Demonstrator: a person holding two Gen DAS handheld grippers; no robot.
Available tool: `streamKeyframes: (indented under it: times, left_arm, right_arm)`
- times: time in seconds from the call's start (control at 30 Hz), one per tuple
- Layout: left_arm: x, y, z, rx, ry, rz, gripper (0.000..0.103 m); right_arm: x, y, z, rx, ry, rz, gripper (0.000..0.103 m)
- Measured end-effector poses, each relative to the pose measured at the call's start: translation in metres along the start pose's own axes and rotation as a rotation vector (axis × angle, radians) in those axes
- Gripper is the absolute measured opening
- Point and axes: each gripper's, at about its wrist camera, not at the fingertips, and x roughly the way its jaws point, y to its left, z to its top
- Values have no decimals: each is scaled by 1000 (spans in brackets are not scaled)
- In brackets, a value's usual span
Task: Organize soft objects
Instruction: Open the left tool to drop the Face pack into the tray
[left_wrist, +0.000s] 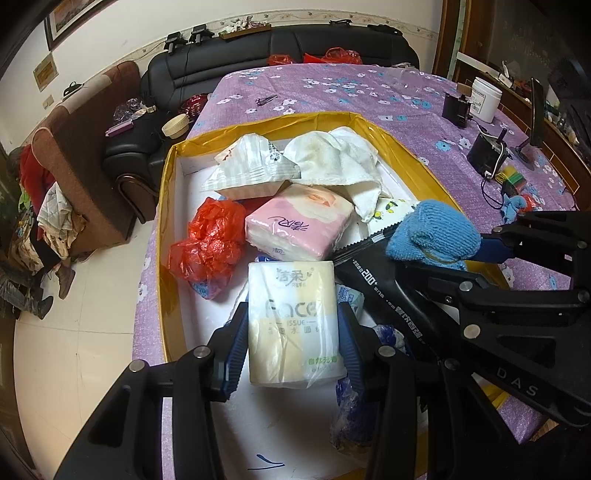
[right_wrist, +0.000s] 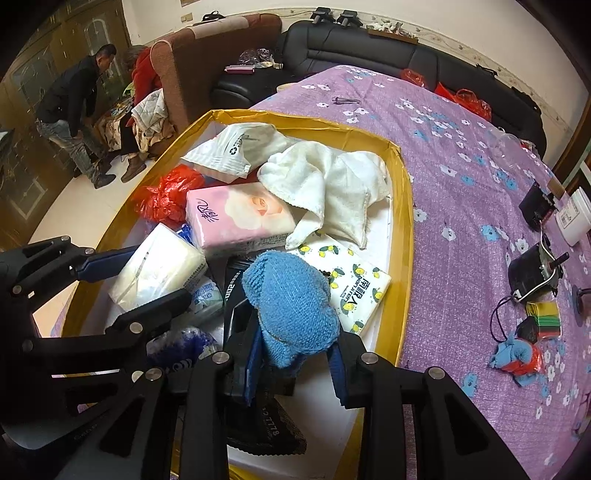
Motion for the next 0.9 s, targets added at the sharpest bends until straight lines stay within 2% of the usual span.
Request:
streamKeyframes:
  times: [0.6, 0.73, 0.9]
  left_arm:
    - [-8, -3, 1, -8, -27, 10, 62]
    - [-15, -3, 1, -9, -46, 20, 69]
    - [-22, 0, 2, -18, -65, 25, 70]
  right_arm:
    - [-20, -3, -6, 14, -31, -3, 36]
    - [-28, -6, -7, 25, -47, -8, 37]
    - [-39, -10, -10, 42, -77, -10, 38]
